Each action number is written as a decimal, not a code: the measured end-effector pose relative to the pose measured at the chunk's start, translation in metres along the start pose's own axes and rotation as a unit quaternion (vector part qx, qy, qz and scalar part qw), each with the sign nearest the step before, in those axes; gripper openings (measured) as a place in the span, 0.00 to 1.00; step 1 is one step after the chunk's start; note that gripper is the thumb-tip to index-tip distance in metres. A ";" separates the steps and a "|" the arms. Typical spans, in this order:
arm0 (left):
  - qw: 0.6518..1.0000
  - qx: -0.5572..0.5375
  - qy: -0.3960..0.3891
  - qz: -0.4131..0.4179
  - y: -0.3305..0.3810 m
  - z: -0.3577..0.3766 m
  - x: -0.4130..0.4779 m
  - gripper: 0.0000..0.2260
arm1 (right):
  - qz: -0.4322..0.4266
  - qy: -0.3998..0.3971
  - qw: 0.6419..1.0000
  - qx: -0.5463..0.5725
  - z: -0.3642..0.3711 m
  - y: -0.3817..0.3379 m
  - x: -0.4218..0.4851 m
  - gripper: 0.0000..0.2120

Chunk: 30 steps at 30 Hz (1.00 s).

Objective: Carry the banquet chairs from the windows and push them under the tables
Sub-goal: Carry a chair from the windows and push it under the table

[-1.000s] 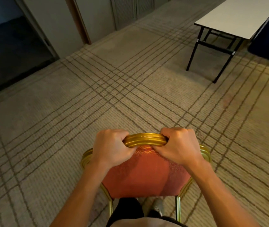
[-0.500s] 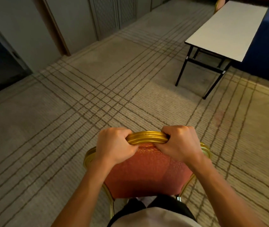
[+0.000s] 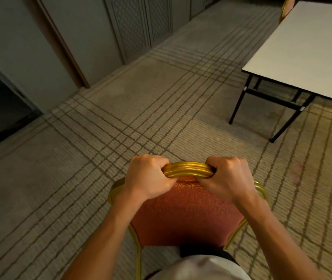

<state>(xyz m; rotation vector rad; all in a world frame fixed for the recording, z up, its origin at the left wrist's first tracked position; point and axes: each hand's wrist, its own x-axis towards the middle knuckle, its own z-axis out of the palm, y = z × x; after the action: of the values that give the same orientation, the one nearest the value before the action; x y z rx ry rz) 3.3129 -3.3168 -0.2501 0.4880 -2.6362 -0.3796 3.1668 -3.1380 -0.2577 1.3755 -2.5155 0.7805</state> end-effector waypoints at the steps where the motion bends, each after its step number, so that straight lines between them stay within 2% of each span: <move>1: 1.000 0.001 0.001 -0.004 -0.011 0.007 0.029 0.17 | 0.003 -0.001 1.000 0.000 0.006 0.012 0.030 0.18; 4: 1.000 -0.003 -0.001 -0.010 -0.026 0.012 0.074 0.20 | -0.003 -0.004 1.000 -0.003 0.017 0.029 0.077 0.20; 10: 1.000 0.002 0.014 -0.009 -0.071 0.029 0.171 0.18 | -0.023 0.002 1.000 -0.007 0.040 0.058 0.181 0.19; 17: 0.999 -0.036 0.009 -0.011 -0.161 0.070 0.294 0.19 | -0.018 -0.018 1.000 -0.019 0.104 0.087 0.316 0.19; 22: 0.999 -0.048 0.011 0.012 -0.221 0.086 0.396 0.20 | -0.001 -0.002 0.999 -0.049 0.137 0.105 0.416 0.19; 30: 0.995 -0.058 0.006 0.078 -0.268 0.095 0.547 0.19 | 0.040 0.025 0.997 -0.062 0.152 0.142 0.544 0.20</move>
<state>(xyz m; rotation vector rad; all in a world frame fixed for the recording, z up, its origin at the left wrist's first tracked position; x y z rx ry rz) 2.8807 -3.7555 -0.2256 0.2437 -2.6002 -0.4743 2.7607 -3.5542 -0.2292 1.2094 -2.5467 0.6515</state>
